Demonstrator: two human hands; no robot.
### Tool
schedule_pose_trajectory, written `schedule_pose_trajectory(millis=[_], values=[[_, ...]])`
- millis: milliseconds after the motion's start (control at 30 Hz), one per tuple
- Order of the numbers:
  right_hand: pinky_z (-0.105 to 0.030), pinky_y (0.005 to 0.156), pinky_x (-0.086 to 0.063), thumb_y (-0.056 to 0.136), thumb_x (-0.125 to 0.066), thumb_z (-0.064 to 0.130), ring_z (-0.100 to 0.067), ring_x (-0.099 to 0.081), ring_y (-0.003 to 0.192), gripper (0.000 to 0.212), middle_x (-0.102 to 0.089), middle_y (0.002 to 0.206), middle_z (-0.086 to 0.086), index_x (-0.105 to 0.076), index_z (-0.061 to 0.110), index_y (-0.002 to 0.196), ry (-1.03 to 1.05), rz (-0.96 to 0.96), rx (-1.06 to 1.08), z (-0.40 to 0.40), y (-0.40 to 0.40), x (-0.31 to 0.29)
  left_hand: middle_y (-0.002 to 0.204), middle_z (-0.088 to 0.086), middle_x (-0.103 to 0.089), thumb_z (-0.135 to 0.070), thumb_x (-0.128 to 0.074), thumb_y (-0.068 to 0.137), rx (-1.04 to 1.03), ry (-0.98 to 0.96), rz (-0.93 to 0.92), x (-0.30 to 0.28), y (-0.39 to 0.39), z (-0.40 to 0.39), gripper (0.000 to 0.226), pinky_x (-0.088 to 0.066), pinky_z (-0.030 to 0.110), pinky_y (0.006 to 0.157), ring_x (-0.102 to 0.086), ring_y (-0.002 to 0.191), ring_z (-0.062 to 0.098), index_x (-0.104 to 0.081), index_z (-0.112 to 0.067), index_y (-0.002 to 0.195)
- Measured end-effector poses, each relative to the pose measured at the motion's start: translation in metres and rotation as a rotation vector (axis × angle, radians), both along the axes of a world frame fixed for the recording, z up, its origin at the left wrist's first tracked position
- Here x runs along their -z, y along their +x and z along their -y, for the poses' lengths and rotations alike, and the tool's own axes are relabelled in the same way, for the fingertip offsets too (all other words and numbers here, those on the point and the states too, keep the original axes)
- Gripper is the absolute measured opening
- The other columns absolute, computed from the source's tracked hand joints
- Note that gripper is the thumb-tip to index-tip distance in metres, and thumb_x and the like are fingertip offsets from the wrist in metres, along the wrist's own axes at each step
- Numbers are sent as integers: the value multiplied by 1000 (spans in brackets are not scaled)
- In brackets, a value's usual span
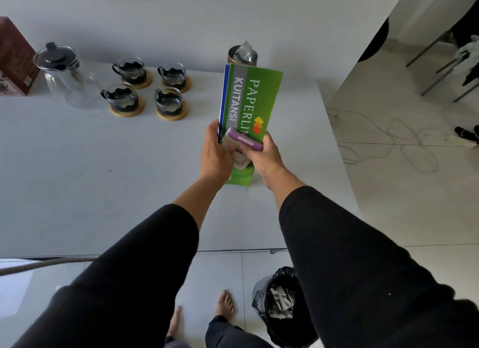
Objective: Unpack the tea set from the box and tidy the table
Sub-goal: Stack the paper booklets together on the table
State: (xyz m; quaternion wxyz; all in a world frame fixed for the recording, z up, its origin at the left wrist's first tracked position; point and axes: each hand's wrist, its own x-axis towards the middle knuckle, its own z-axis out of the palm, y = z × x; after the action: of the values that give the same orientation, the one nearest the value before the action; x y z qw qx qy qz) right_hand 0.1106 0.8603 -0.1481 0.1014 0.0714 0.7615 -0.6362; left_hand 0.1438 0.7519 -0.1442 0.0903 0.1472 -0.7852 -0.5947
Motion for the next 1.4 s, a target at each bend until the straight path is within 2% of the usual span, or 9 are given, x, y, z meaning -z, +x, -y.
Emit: schedule_pose_trajectory(millis=[100,233,333,567,767,967,1133,1267,1400], values=[[-35,93,-53,81,-74,10,-22,-64,104,45,-67,114,-5,-54,17,121,21,-35,-33,5,-3,-5,110,-3,-50,8,-44,84,5,-36,-60,-2,1,1,56,-37,-3,68,-49,95,11,-36,-15,134],[-39,96,-51,84,-72,17,-21,-62,106,46,-65,116,-3,-51,21,124,93,-17,-78,9,1,2,117,0,-50,6,-43,88,25,-47,-21,8,4,4,53,-42,20,81,-50,101,12,-30,-13,135],[-40,96,-51,85,-71,19,-23,-63,106,41,-65,113,-2,-51,22,121,134,12,-84,10,3,6,124,7,-53,0,-43,91,40,-75,45,14,4,7,45,-41,26,81,-53,105,19,-33,-15,133],[-44,92,-53,85,-70,24,-25,-65,103,32,-66,111,-6,-55,18,113,214,62,-18,8,-3,11,99,1,-55,-10,-52,92,55,-80,143,8,-10,14,36,-38,22,70,-52,85,17,-45,-16,126],[-43,88,-55,83,-71,27,-27,-66,99,33,-66,110,-7,-55,18,110,231,74,117,2,-27,8,93,-2,-60,-15,-56,91,141,-126,157,5,-40,8,30,-41,19,63,-57,81,15,-52,-17,121],[-32,85,-53,87,-68,28,-25,-64,104,48,-63,118,-7,-51,12,129,284,140,236,-22,-68,-4,107,6,-68,-25,-60,91,247,-134,225,-4,-86,-15,31,-47,25,72,-66,95,22,-55,-14,119],[-38,89,-55,84,-71,30,-26,-66,101,45,-66,116,-7,-57,12,123,324,209,328,-47,-103,0,115,7,-66,-28,-56,94,324,-132,280,2,-121,-43,35,-43,24,70,-63,95,21,-52,-13,125],[-32,88,-54,83,-73,28,-25,-65,104,49,-64,120,-5,-54,13,126,340,247,342,-69,-140,8,124,11,-62,-25,-47,98,281,-130,362,13,-156,-67,36,-46,28,79,-60,111,28,-52,-10,130],[-26,77,-48,84,-73,23,-24,-62,109,56,-60,126,-7,-48,14,133,333,297,308,-83,-176,17,119,15,-63,-22,-39,99,237,-133,466,28,-192,-83,33,-45,28,73,-62,105,31,-58,-8,123]])
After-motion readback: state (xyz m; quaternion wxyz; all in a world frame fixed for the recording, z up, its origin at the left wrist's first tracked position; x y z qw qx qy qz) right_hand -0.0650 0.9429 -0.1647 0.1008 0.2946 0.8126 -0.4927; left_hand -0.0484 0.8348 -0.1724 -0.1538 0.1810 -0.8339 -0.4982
